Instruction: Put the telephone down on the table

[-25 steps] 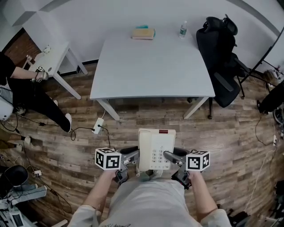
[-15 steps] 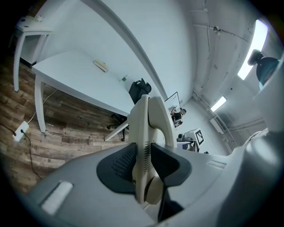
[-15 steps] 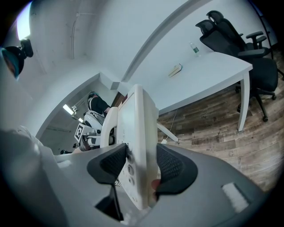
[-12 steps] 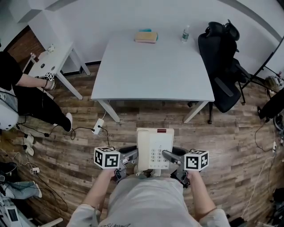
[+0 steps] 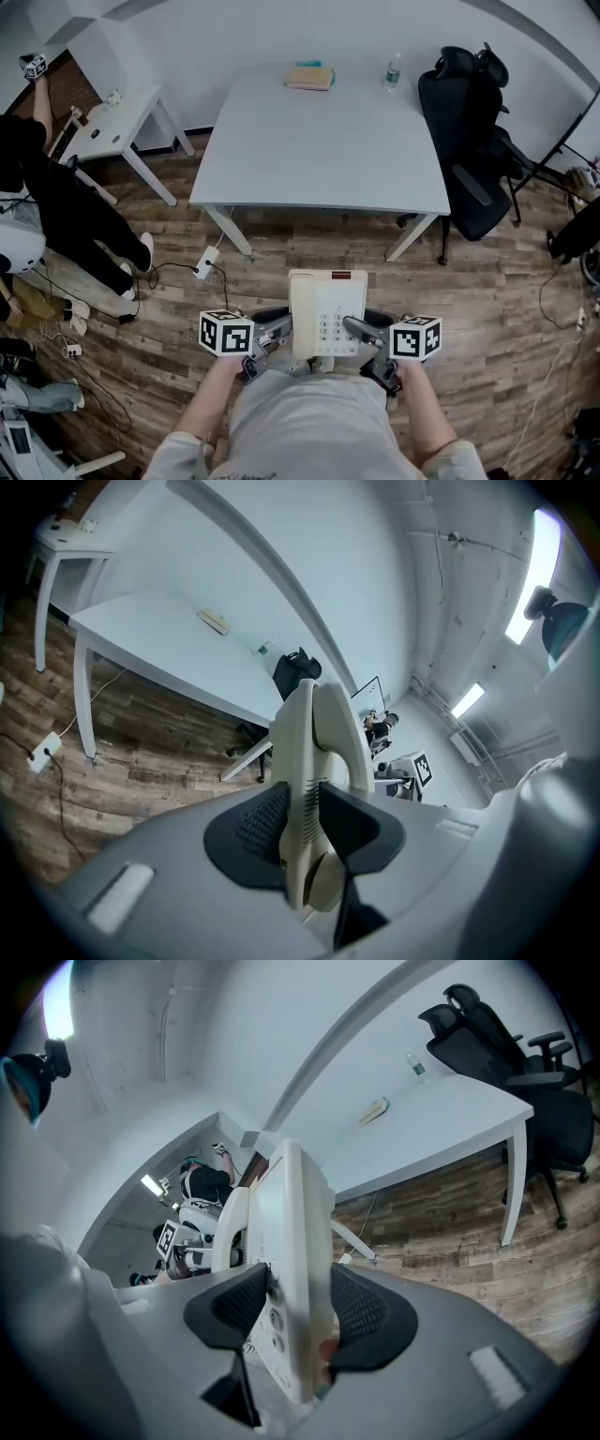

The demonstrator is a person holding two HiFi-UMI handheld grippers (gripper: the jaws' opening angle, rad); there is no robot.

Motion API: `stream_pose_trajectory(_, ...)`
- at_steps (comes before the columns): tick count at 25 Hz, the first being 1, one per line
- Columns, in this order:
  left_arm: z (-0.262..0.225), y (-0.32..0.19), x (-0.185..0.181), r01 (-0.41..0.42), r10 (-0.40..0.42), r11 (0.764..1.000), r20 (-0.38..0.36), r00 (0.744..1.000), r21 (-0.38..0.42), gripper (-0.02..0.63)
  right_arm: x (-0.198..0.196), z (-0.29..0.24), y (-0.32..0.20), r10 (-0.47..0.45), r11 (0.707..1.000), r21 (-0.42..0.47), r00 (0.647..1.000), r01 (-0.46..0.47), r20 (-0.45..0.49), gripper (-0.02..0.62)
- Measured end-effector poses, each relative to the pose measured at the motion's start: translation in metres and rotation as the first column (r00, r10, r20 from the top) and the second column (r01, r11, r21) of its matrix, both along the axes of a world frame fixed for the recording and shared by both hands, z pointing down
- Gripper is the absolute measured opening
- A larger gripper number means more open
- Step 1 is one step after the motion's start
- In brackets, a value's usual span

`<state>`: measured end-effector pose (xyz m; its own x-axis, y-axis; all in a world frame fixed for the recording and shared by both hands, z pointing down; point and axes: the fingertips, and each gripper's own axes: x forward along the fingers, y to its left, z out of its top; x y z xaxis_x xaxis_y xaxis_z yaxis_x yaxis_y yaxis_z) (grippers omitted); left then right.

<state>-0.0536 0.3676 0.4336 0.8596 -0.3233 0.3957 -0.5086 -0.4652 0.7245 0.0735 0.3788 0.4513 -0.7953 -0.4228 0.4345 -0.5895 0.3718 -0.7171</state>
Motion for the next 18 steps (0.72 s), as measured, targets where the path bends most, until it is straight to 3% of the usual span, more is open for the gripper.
stream_pose_trajectory(8, 0.004, -0.007, 0.011, 0.008, -0.008, 1.000, -0.001, 1.000, -0.004, 0.120, 0.011, 0.004, -0.009, -0.005, 1.000, -0.001, 1.000, 0.005, 0.001, 0.224)
stream_pose_trajectory(18, 0.010, -0.060, 0.017, -0.009, 0.009, 1.000, -0.008, 1.000, -0.004, 0.121, 0.017, 0.008, -0.060, 0.007, 1.000, 0.003, 1.000, -0.007, -0.012, 0.224)
